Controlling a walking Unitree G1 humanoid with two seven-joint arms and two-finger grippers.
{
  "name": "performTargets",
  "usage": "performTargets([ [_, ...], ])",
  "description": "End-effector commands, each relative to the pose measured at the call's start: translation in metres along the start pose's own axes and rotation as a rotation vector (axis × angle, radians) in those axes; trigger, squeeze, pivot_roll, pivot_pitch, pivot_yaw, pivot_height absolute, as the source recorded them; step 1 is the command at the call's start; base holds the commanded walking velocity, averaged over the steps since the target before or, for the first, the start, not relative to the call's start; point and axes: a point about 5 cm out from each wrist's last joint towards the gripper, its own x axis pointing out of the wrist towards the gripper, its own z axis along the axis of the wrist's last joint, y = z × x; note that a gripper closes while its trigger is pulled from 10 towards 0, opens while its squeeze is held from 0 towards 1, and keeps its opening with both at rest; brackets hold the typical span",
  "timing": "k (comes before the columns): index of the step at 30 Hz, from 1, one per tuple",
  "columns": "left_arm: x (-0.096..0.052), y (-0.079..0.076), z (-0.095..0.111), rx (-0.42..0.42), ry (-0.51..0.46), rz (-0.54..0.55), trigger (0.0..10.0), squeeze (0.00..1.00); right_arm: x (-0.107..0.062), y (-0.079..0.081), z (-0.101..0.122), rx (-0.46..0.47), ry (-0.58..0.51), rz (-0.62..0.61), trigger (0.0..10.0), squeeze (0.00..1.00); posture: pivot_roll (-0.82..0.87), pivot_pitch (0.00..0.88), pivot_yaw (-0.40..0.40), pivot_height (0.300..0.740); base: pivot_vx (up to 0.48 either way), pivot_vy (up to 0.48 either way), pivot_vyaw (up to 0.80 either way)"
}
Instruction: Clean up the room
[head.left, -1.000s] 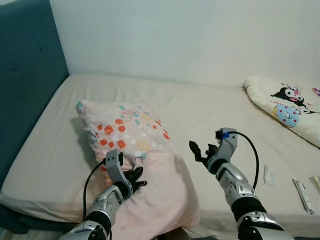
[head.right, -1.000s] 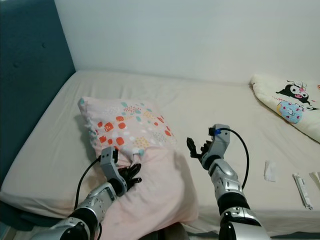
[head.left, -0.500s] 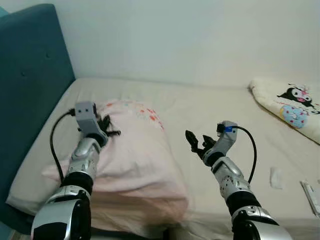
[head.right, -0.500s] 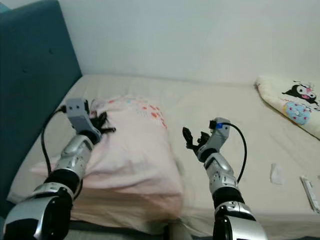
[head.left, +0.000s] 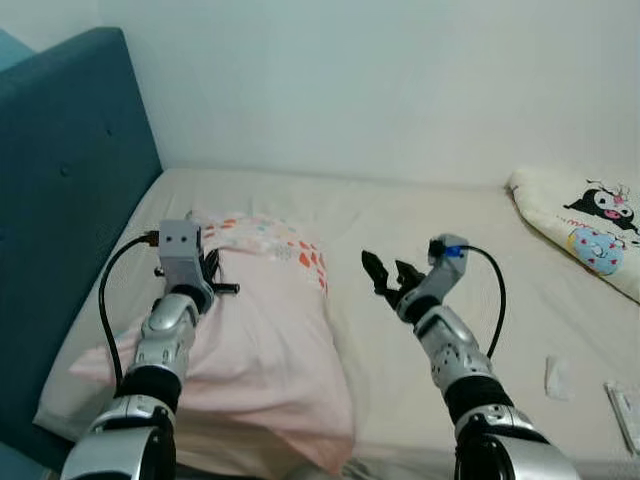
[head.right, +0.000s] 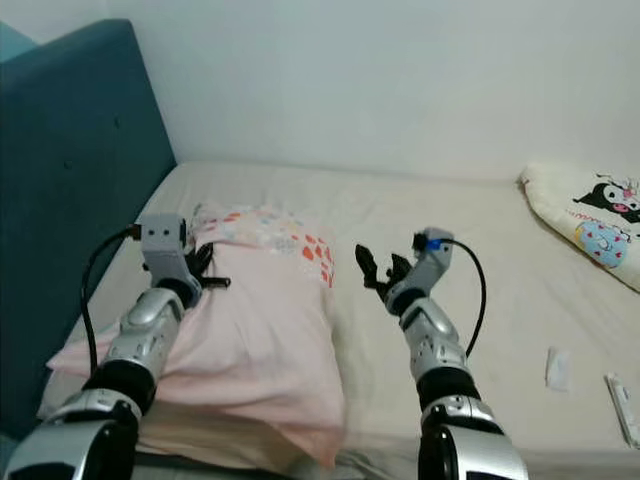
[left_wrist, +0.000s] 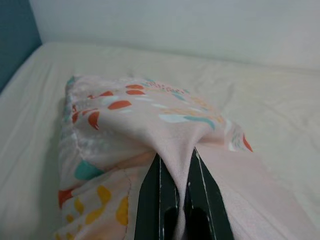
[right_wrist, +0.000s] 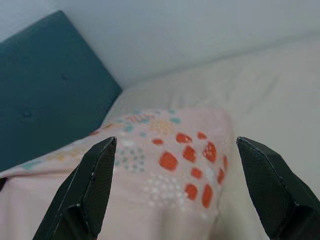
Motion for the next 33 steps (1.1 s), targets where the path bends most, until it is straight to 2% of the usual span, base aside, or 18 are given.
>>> performTargets([
  [1, 0.002, 0.000, 0.011, 0.008, -0.057, 0.001, 10.0, 0.00, 0.000, 0.001, 0.001, 0.012, -0.017, 0.006, 10.0, 0.00, -0.16, 0.000, -0.023, 0.740, 0.000, 0.000, 0.00],
  [5, -0.006, -0.007, -0.003, 0.001, -0.029, -0.013, 10.0, 0.00, 0.002, 0.006, -0.001, -0.013, -0.003, 0.028, 10.0, 0.00, -0.16, 0.000, -0.024, 0.740, 0.000, 0.000, 0.00],
  [7, -0.006, -0.007, -0.003, 0.001, -0.029, -0.013, 10.0, 0.00, 0.002, 0.006, -0.001, -0.013, -0.003, 0.028, 10.0, 0.00, -0.16, 0.000, -0.024, 0.740, 0.000, 0.000, 0.00],
  [8, -0.009, -0.011, -0.009, -0.027, -0.015, -0.022, 10.0, 0.00, 0.001, 0.006, -0.005, -0.033, 0.006, 0.017, 10.0, 0.00, -0.16, 0.000, -0.025, 0.740, 0.000, 0.000, 0.00],
  [15, -0.008, -0.018, -0.007, -0.034, -0.028, -0.038, 10.0, 0.00, -0.001, 0.007, -0.008, -0.049, 0.004, 0.009, 10.0, 0.00, -0.16, 0.000, -0.026, 0.740, 0.000, 0.073, 0.00],
  [18, 0.000, -0.028, 0.012, -0.029, -0.094, -0.063, 10.0, 0.00, -0.001, 0.006, -0.008, -0.063, 0.000, 0.008, 10.0, 0.00, -0.16, 0.000, -0.026, 0.740, 0.000, 0.309, 0.00],
  [19, 0.000, -0.028, 0.012, -0.029, -0.094, -0.063, 10.0, 0.00, -0.001, 0.006, -0.008, -0.063, 0.000, 0.008, 10.0, 0.00, -0.16, 0.000, -0.026, 0.740, 0.000, 0.307, 0.00],
  [20, 0.003, -0.030, 0.019, -0.032, -0.116, -0.070, 10.0, 0.00, -0.001, 0.007, -0.007, -0.091, 0.008, 0.013, 10.0, 0.00, -0.16, 0.000, -0.026, 0.740, 0.000, 0.304, 0.00],
  [24, 0.007, -0.032, 0.026, -0.033, -0.134, -0.076, 10.0, 0.00, 0.000, 0.006, -0.007, -0.088, 0.006, 0.010, 10.0, 0.00, -0.17, 0.000, -0.027, 0.740, 0.000, 0.301, -0.57],
  [26, 0.014, -0.035, 0.043, -0.035, -0.179, -0.082, 10.0, 0.00, 0.000, 0.005, -0.004, -0.064, -0.015, -0.003, 10.0, 0.00, -0.17, 0.000, -0.021, 0.740, 0.000, 0.298, 0.00],
  [27, 0.014, -0.035, 0.043, -0.035, -0.179, -0.082, 10.0, 0.00, 0.000, 0.005, -0.004, -0.064, -0.015, -0.003, 10.0, 0.00, -0.17, 0.000, -0.021, 0.740, 0.000, 0.300, 0.00],
  [29, 0.019, -0.036, 0.056, -0.048, -0.211, -0.080, 10.0, 0.00, 0.000, 0.004, -0.002, -0.058, -0.029, -0.009, 10.0, 0.00, -0.17, 0.000, -0.017, 0.740, 0.000, 0.309, 0.00],
  [33, 0.022, -0.038, 0.064, -0.059, -0.228, -0.080, 10.0, 0.00, -0.001, 0.004, -0.002, -0.054, -0.038, -0.012, 10.0, 0.00, -0.18, 0.000, -0.013, 0.740, 0.000, 0.336, 0.00],
])
